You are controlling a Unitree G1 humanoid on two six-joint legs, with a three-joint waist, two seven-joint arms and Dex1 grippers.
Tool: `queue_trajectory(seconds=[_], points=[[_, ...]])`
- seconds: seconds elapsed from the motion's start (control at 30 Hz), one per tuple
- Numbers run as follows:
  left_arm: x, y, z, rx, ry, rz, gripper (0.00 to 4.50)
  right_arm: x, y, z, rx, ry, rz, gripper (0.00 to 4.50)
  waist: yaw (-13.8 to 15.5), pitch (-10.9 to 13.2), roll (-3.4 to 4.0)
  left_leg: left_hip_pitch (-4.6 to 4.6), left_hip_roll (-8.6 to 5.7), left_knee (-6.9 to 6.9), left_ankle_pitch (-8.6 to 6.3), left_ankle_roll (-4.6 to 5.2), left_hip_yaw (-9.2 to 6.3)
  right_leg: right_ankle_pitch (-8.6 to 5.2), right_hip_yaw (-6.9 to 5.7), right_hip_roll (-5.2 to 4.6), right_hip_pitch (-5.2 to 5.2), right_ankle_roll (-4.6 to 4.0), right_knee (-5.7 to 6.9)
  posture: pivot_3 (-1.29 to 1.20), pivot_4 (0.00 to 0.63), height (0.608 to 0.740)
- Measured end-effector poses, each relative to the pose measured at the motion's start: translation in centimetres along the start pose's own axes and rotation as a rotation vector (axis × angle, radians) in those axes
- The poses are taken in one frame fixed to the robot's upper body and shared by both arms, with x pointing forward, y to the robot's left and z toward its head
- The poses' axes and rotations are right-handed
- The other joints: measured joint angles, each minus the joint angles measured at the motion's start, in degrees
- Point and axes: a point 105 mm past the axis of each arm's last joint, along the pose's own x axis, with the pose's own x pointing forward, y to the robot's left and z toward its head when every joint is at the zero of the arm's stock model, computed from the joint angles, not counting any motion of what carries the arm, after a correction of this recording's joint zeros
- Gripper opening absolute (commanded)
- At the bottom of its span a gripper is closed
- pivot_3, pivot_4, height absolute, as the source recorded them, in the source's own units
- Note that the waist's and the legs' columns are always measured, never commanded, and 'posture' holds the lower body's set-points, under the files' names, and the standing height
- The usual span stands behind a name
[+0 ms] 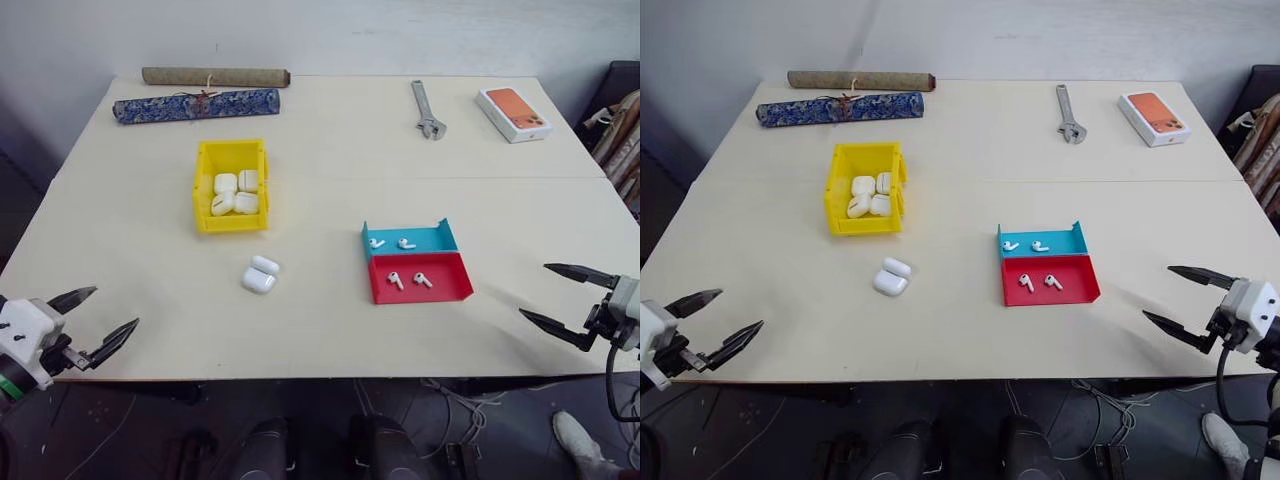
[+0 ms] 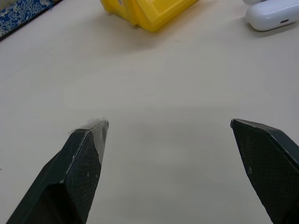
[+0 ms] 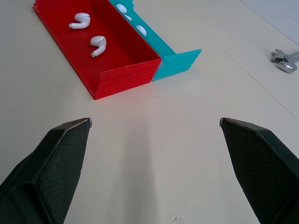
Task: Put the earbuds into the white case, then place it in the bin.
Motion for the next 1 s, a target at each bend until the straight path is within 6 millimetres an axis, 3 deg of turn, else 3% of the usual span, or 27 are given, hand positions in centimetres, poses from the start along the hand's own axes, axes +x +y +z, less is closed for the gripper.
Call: queue_trajectory(seconds=[1.0], points=[[0.2,0.0,0.5,-0.007,-0.006,-0.015,4.42,1.8,-0.2,0.6,-0.043,-0.011,0.048,4.5,-0.5,0.0,0.03,0.01,0.01,-0.01,0.0,-0.02,0.0,0.0,0.01,0.0,0.0,0.0,0.01,0.0,0.15,0.74]])
